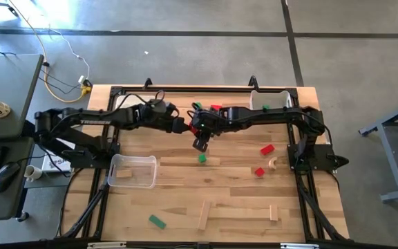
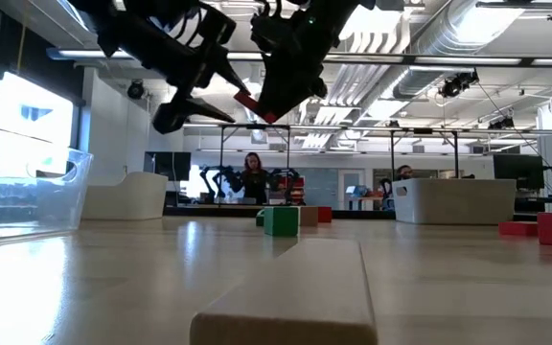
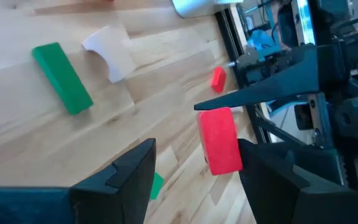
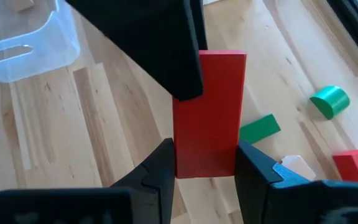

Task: Sort & place blocks by color
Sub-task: Put the red rectangle into the left white bin

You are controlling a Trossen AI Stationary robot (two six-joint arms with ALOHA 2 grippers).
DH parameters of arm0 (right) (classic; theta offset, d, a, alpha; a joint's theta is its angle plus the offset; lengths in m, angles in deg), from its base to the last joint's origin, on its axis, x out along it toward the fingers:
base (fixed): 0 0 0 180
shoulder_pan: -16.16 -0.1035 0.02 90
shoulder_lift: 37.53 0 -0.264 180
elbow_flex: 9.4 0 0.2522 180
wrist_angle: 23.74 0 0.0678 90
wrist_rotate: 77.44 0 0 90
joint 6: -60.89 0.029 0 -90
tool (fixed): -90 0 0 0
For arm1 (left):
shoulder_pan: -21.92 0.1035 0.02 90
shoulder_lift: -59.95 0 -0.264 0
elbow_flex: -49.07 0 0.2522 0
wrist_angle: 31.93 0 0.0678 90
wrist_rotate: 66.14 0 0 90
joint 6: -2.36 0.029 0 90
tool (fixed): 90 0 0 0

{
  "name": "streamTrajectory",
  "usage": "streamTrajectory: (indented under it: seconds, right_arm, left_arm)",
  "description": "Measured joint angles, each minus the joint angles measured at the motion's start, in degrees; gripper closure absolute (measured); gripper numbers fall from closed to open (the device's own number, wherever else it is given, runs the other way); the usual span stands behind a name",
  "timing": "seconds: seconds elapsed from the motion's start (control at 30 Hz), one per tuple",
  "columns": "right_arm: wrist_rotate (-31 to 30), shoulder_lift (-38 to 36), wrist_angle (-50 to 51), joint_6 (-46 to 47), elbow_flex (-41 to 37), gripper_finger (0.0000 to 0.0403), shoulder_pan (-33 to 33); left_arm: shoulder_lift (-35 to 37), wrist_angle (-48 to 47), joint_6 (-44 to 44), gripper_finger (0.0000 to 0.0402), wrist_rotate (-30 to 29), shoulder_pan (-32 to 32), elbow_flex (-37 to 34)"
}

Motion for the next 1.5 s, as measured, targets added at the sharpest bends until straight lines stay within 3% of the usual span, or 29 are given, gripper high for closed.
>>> streamTrajectory:
  seconds: [0.27,0.43,0.73,0.9,1.2,1.5]
  right_arm:
    - [0.0,0.0,-0.6,0.0,0.0,0.0302,-0.1]
    - [-1.1,0.0,-1.1,0.0,0.0,0.0302,0.0]
    - [-2.7,-0.1,-1.6,0.8,0.0,0.0302,0.4]
    - [-2.9,-0.1,-1.6,1.3,0.0,0.0302,0.6]
    - [-0.1,-0.1,-1.8,5.5,0.0,0.0192,0.6]
    - [6.8,-0.1,-1.7,10.0,0.0,0.0178,0.5]
  left_arm:
    - [-1.9,5.4,1.6,0.0206,1.2,0.6,0.0]
    - [-2.4,6.0,2.4,0.0253,5.1,0.6,0.0]
    - [-2.4,7.4,5.0,0.0339,4.2,1.4,0.0]
    - [-2.4,7.4,7.2,0.0362,4.3,1.4,-0.1]
    - [-2.2,4.0,20.1,0.0362,3.8,1.8,0.0]
    - [2.5,-11.0,30.4,0.0362,0.2,4.7,0.0]
